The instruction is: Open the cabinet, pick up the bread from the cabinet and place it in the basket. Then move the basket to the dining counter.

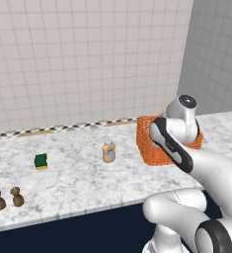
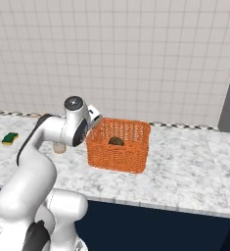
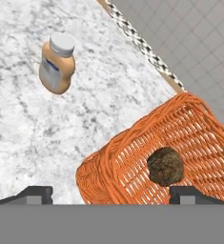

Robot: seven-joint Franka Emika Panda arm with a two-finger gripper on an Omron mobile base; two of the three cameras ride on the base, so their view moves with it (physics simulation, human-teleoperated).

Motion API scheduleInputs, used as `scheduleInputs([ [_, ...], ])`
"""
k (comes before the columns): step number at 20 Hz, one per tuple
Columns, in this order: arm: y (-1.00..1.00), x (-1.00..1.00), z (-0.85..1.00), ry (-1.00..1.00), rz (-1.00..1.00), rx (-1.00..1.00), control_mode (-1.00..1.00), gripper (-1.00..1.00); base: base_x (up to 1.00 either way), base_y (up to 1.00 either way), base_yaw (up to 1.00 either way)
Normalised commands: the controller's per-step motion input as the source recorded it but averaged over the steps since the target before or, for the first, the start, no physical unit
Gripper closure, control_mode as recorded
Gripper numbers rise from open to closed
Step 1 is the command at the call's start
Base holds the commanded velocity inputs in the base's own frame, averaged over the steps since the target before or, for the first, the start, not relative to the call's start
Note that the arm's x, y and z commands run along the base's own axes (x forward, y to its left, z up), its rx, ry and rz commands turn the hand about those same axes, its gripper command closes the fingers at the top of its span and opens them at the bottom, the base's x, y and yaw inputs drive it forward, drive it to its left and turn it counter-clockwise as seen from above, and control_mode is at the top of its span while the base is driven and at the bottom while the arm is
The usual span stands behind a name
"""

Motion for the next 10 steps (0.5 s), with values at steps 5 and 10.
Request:
scheduleInputs([
  [5, 0.00, -0.91, 0.70, -0.01, -0.08, -0.01, -1.00, -1.00, 0.00, 0.00, 0.00],
  [10, 0.00, -1.00, 0.23, -0.14, -0.11, 0.00, -1.00, -1.00, 0.00, 0.00, 0.00],
])
